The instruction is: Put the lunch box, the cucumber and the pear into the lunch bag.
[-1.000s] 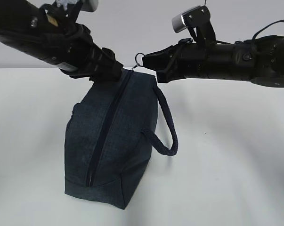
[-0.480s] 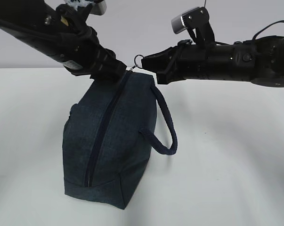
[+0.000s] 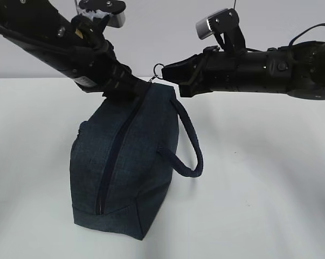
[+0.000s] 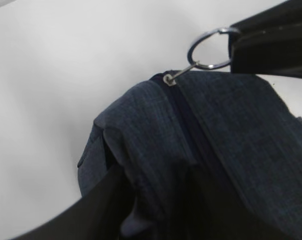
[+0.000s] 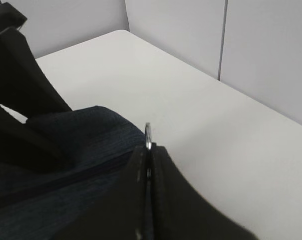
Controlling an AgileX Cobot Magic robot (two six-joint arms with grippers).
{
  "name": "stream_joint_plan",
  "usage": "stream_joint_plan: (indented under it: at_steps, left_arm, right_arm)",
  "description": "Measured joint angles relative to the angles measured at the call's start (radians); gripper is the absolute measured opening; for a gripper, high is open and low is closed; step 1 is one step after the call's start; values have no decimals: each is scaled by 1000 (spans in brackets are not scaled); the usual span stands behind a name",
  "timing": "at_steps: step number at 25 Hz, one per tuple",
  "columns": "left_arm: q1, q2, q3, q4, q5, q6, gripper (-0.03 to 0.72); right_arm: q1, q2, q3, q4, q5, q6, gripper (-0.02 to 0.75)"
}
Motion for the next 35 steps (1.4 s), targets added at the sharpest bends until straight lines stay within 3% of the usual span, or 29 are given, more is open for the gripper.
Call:
stream_joint_plan:
  at_steps: [5, 11, 14, 21, 35]
  left_arm:
    - [39, 0, 0, -12, 12, 0, 265]
    - [111, -1, 0, -87, 20, -3, 407]
    - [121, -1, -1, -113, 24, -3, 443]
    - [128, -1, -65, -115, 28, -3, 454]
    - [128, 8, -68, -176, 83, -3, 437]
  right_arm:
    - [0, 0, 0, -5, 0, 0, 0]
    - [0, 0, 0, -7, -1, 0, 0]
    - [0, 0, 0, -7, -1, 0, 0]
    - [0, 0, 0, -7, -2, 0, 0]
    - [0, 0, -1, -7, -3, 0, 0]
